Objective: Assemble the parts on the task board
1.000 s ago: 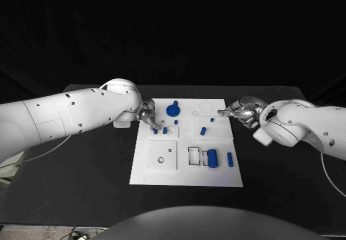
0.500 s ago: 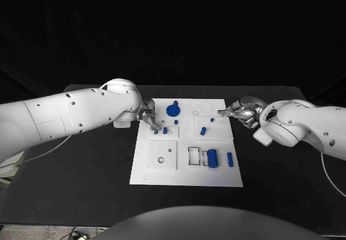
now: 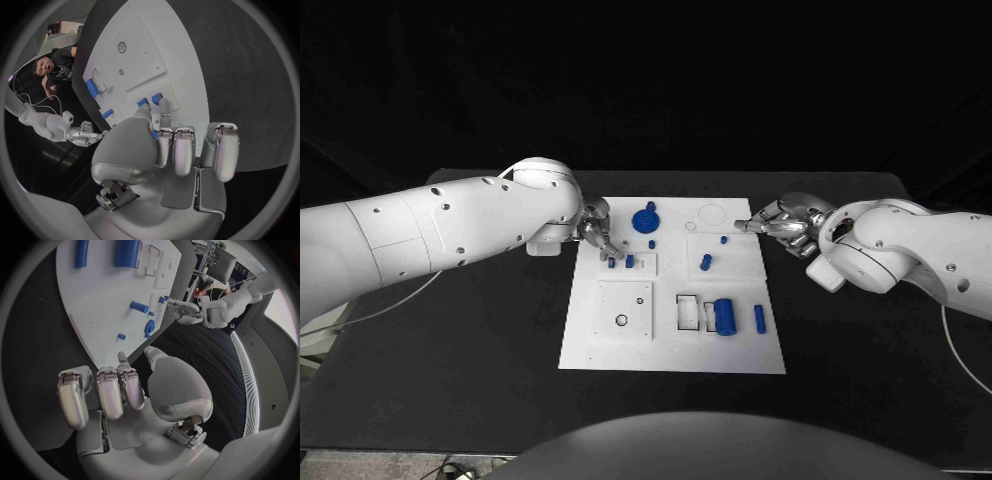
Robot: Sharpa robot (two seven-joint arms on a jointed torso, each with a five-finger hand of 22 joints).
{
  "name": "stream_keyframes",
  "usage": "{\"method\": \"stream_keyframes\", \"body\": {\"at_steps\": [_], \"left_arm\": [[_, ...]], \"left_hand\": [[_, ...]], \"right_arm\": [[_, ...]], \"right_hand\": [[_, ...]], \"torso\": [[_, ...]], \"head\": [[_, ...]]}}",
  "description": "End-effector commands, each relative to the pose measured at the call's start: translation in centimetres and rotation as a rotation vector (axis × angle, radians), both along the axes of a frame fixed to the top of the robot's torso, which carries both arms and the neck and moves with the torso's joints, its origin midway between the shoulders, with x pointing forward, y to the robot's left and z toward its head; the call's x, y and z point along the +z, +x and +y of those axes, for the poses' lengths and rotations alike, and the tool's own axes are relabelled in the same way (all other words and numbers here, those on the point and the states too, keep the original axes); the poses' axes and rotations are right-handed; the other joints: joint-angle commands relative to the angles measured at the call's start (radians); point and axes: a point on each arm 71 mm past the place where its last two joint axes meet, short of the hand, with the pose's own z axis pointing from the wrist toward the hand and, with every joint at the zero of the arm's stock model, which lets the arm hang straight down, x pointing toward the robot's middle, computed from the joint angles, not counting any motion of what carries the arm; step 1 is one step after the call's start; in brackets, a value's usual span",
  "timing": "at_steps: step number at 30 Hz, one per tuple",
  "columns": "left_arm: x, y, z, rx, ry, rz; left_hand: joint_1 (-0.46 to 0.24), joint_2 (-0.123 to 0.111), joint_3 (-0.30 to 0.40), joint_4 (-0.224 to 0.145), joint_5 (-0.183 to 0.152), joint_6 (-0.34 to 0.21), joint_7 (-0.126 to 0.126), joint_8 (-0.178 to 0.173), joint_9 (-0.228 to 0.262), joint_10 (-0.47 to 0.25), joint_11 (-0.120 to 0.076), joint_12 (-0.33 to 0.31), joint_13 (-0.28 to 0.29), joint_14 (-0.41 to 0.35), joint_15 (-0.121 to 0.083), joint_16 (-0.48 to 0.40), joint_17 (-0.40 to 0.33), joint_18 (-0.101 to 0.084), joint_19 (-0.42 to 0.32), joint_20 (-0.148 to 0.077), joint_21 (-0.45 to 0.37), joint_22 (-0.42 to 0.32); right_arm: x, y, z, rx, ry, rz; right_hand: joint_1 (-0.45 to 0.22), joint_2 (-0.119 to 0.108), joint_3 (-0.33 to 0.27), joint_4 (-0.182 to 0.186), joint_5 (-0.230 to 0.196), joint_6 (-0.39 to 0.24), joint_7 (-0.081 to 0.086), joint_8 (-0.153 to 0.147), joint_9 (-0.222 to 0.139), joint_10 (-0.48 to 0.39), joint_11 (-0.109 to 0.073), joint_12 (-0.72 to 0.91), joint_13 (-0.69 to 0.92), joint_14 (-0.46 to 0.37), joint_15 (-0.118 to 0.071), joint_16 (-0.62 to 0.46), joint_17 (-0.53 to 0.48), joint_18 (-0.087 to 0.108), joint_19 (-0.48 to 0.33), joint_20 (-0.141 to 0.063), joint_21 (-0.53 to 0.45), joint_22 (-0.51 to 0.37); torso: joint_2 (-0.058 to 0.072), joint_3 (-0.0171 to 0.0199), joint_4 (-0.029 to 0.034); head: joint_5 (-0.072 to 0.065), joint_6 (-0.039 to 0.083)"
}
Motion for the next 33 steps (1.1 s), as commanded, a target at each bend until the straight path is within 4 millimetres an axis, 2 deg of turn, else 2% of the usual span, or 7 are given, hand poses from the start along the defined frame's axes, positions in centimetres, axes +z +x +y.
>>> {"method": "stream_keyframes", "body": {"at_steps": [1,9,21,23,25,27,33], "left_arm": [[0.0,-0.1,-0.2,-0.005,-0.007,0.004],[0.9,0.3,0.7,0.054,-0.125,-0.121],[4.3,0.7,2.1,0.154,-0.602,-0.484],[4.8,0.7,2.1,0.157,-0.665,-0.519],[5.2,0.7,2.1,0.156,-0.733,-0.55],[5.4,0.7,2.0,0.146,-0.778,-0.567],[5.6,0.9,1.2,0.088,-0.824,-0.581]], "left_hand": [[-0.027,0.0,-0.016,-0.002,0.0,0.008,0.003,-0.001,-0.001,0.107,0.005,-0.002,0.263,0.104,0.009,0.003,0.263,-0.007,0.103,0.008,0.002,0.263],[-0.137,0.006,-0.093,-0.003,-0.097,0.015,0.006,0.008,0.006,0.107,0.007,-0.002,0.263,0.104,0.013,0.003,0.263,-0.007,0.103,0.007,0.002,0.263],[-0.01,-0.025,-0.126,-0.005,-0.05,-0.043,0.032,-0.075,-0.101,0.093,0.029,-0.021,0.247,0.104,0.039,0.003,0.263,-0.007,0.103,-0.044,0.002,0.263],[0.031,-0.026,-0.127,-0.006,-0.031,-0.048,0.035,-0.094,-0.13,-0.078,0.031,-0.274,0.048,0.104,0.039,0.003,0.263,-0.007,0.103,-0.045,0.002,0.263],[0.095,-0.034,-0.128,-0.001,-0.018,-0.05,0.045,-0.122,-0.174,-0.308,0.035,-0.714,-0.284,0.104,0.042,0.003,0.263,-0.007,0.103,-0.046,0.002,0.263],[0.164,-0.026,-0.127,0.006,-0.006,-0.035,0.05,-0.157,-0.233,-0.353,0.029,-0.986,-0.507,0.104,0.047,0.003,0.263,-0.007,0.103,-0.045,0.002,0.263],[0.292,-0.043,-0.144,-0.005,-0.079,0.0,0.08,-0.232,-0.364,-0.359,0.076,-1.348,-0.862,0.104,0.079,0.003,0.263,-0.007,0.103,-0.021,0.002,0.263]], "right_arm": [[-0.1,-0.1,0.1,0.014,-0.005,0.007],[0.1,0.0,0.0,0.006,0.005,-0.019],[0.3,0.1,0.0,-0.003,0.023,-0.06],[0.3,0.1,0.0,-0.003,0.024,-0.06],[0.3,0.1,0.0,-0.001,0.024,-0.058],[0.3,0.0,0.0,-0.001,0.024,-0.057],[0.2,0.0,0.0,0.001,0.024,-0.054]], "right_hand": [[0.012,0.0,-0.006,0.002,0.005,0.0,0.008,0.006,0.001,0.105,0.004,0.003,0.264,0.104,0.007,0.004,0.263,-0.007,0.103,0.006,0.004,0.263],[0.012,0.0,-0.007,0.002,0.005,0.0,0.009,0.006,0.002,0.105,0.005,0.003,0.264,0.104,0.007,0.004,0.263,-0.007,0.103,0.007,0.004,0.263],[0.012,0.001,-0.006,0.002,0.006,0.0,0.009,0.007,0.002,0.105,0.005,0.003,0.264,0.104,0.008,0.004,0.263,-0.007,0.103,0.007,0.004,0.263],[0.012,0.001,-0.006,0.002,0.006,0.0,0.009,0.007,0.002,0.105,0.005,0.003,0.264,0.104,0.008,0.004,0.263,-0.007,0.103,0.007,0.004,0.263],[0.012,0.001,-0.006,0.002,0.006,0.0,0.009,0.007,0.002,0.105,0.005,0.003,0.264,0.104,0.008,0.004,0.263,-0.007,0.103,0.007,0.004,0.263],[0.012,0.001,-0.006,0.002,0.006,0.0,0.009,0.007,0.002,0.105,0.005,0.003,0.264,0.104,0.008,0.004,0.263,-0.007,0.103,0.007,0.004,0.263],[0.012,0.001,-0.006,0.002,0.006,0.0,0.009,0.007,0.002,0.105,0.005,0.003,0.264,0.104,0.008,0.004,0.263,-0.007,0.103,0.007,0.004,0.263]], "torso": [[0.0,-0.0002,0.0001],[-0.001,0.0005,0.0009],[0.0,-0.0005,0.0017],[-0.001,-0.0001,0.0012],[-0.001,0.0003,0.0003],[0.0,0.0001,-0.0006],[0.001,0.0004,-0.0011]], "head": [[0.0,0.0],[-0.004,0.0],[-0.004,0.0],[-0.003,0.0],[-0.002,0.0],[-0.001,0.0],[-0.001,0.0]]}}
